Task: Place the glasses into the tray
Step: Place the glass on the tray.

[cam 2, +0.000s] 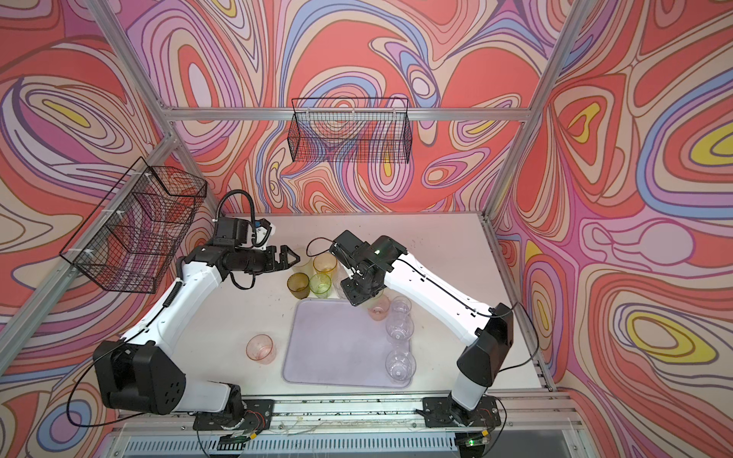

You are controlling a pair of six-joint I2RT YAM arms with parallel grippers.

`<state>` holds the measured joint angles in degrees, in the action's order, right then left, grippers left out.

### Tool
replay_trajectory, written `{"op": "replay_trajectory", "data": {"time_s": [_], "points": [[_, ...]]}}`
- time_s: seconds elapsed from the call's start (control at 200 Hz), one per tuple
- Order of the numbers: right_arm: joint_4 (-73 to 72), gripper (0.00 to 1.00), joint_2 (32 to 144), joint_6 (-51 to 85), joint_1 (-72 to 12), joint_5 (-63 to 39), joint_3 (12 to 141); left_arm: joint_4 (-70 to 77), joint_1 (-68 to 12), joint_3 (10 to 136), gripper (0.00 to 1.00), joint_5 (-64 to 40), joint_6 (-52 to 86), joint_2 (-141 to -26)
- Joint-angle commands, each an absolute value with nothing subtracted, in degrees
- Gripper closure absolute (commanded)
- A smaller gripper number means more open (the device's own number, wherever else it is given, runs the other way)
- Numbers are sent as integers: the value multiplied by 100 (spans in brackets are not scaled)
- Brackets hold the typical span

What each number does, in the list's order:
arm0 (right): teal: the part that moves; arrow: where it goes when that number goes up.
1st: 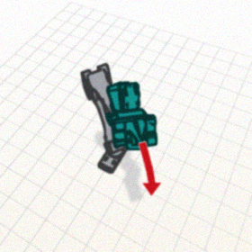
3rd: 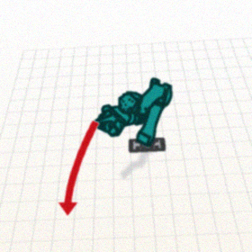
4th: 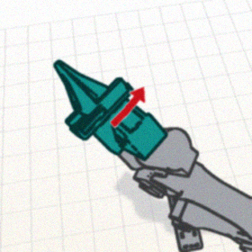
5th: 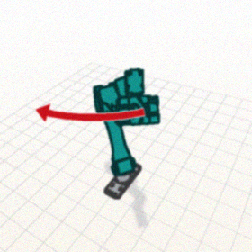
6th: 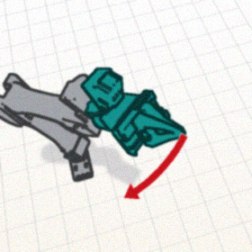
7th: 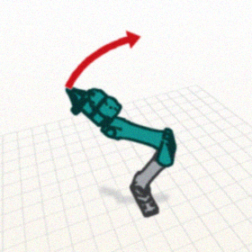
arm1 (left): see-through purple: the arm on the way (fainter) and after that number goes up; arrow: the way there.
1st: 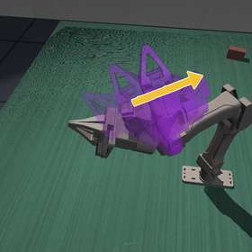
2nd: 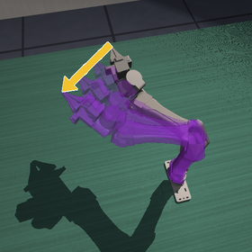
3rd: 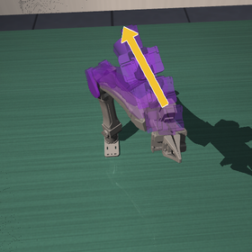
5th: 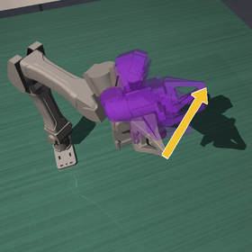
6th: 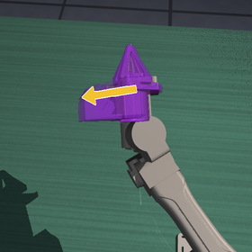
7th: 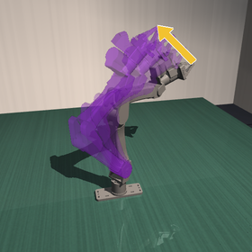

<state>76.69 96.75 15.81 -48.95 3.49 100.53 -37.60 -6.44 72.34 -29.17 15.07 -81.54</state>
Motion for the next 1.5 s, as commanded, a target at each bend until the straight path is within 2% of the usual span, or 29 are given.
{"op": "replay_trajectory", "data": {"time_s": [0.0,0.581,0.901,1.492], "points": [[7589,100,9615,1771,-5007,257,9818,-3851,-668,7374,5,-2977,1485,-8156],[7023,100,9528,2132,-5609,206,8739,-3873,-668,7393,5,-2880,1450,-8169],[6347,100,9387,2188,-5634,213,7989,-3873,-668,7392,5,-2873,1451,-8191],[5953,100,9369,2102,-5643,489,7422,-3872,-666,7383,5,-2900,1468,-8209]]}}
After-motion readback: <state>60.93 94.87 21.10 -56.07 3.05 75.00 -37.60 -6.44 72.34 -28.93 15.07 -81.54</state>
